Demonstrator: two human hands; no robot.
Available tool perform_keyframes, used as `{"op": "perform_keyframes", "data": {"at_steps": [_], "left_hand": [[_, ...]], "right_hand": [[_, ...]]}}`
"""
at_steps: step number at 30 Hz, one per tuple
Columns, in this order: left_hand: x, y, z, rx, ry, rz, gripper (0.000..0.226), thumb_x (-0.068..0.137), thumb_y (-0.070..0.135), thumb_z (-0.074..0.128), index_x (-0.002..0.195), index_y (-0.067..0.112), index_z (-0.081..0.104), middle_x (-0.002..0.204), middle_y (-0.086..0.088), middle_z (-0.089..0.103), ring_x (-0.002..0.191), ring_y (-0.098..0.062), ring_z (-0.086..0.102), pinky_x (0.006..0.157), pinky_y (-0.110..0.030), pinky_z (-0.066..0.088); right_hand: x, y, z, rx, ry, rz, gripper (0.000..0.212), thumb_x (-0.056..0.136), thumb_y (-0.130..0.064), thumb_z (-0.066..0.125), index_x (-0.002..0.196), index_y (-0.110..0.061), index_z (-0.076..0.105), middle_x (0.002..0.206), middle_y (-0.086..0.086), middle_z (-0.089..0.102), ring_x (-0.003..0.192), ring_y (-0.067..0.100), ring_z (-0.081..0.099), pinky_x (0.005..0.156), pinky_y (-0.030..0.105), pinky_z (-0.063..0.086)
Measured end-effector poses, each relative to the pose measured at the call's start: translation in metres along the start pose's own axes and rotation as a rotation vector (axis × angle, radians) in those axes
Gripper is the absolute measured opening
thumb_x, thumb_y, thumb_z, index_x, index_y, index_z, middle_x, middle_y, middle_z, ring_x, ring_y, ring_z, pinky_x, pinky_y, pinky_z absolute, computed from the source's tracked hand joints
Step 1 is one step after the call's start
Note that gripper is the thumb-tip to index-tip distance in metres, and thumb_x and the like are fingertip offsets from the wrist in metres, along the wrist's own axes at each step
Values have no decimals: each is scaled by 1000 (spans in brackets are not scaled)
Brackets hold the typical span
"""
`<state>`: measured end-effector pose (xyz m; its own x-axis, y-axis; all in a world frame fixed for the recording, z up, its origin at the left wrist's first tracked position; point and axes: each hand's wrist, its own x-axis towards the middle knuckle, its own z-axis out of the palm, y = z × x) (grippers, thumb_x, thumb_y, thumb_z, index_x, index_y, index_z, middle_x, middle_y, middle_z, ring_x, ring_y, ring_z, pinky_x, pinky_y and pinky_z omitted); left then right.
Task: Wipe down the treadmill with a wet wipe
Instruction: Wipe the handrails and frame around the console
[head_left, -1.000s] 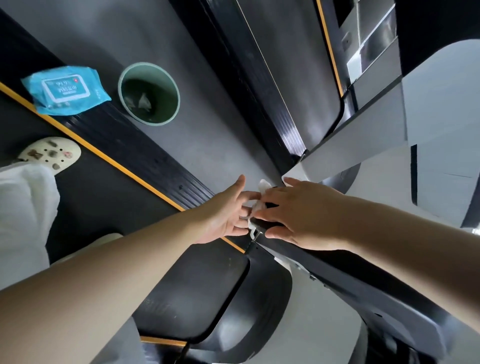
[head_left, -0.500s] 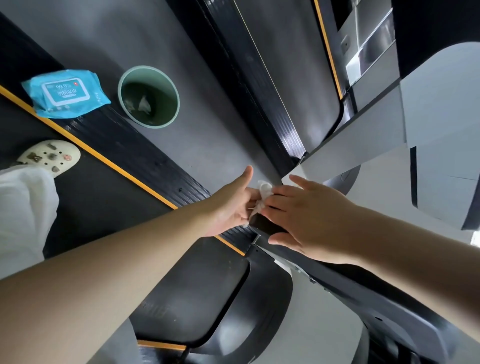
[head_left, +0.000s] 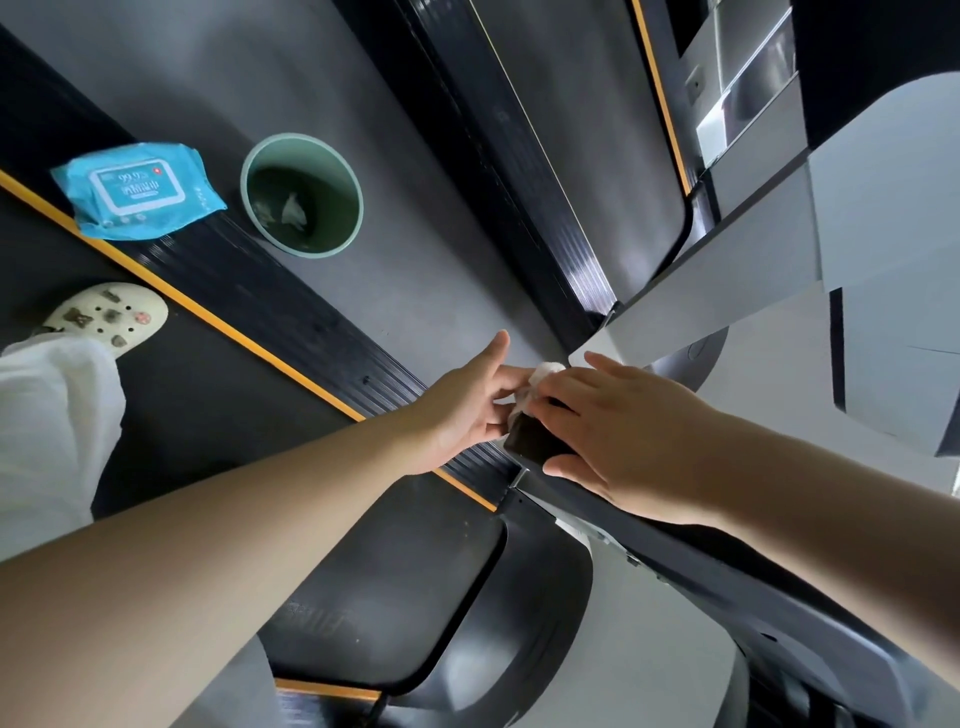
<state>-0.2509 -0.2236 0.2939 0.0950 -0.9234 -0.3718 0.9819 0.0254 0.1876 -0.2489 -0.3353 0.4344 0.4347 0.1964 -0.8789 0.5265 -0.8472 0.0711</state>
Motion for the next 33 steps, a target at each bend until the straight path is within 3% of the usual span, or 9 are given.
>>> {"op": "perform_keyframes", "data": {"at_steps": [9,12,16,21,25,29,33], "left_hand": [[-12,-23,6,-76,123,-89,60,98,52,14,116,15,57,124,-9,60,115,-18,57,103,-30,41],[-22,-35,17,-169,207,-31,63,98,50,17,127,9,54,130,-9,57,120,-17,54,109,-33,35],[-29,-36,31,-126,271,54,64,98,47,14,140,8,40,146,-6,42,136,-15,37,116,-33,23],[-19,-25,22,-73,243,-8,69,96,53,13,143,10,38,146,-5,41,138,-18,33,110,-29,27],[-17,-38,30,-246,306,-15,69,95,57,19,143,12,39,148,-2,39,138,-16,33,115,-33,28],[-29,-41,58,-511,323,97,61,99,50,21,142,11,39,147,-1,41,138,-12,32,118,-33,21],[-39,-36,78,-660,327,164,50,101,43,24,127,12,53,127,2,59,130,-10,43,116,-32,25]], "right_hand": [[-4,-3,10,-28,3,-39,58,84,-49,30,108,-12,68,110,7,67,105,28,62,89,43,51],[-7,-6,8,-24,22,-54,59,84,-49,27,108,-13,67,109,6,66,104,28,61,89,41,50],[-14,-8,3,-24,86,-76,57,83,-47,29,105,-13,69,109,4,67,100,26,63,85,37,52],[-18,-3,4,-25,50,-34,58,85,-47,29,112,-14,68,116,8,65,109,28,61,89,45,52],[-23,-5,6,-52,24,-21,60,84,-48,29,114,-13,66,118,10,63,110,32,60,89,47,51],[-32,-8,8,-71,29,7,61,84,-47,29,117,-12,66,121,14,63,111,35,60,88,53,51],[-44,-8,9,-97,25,27,62,84,-46,29,120,-11,65,125,16,61,111,38,60,89,55,49]]}}
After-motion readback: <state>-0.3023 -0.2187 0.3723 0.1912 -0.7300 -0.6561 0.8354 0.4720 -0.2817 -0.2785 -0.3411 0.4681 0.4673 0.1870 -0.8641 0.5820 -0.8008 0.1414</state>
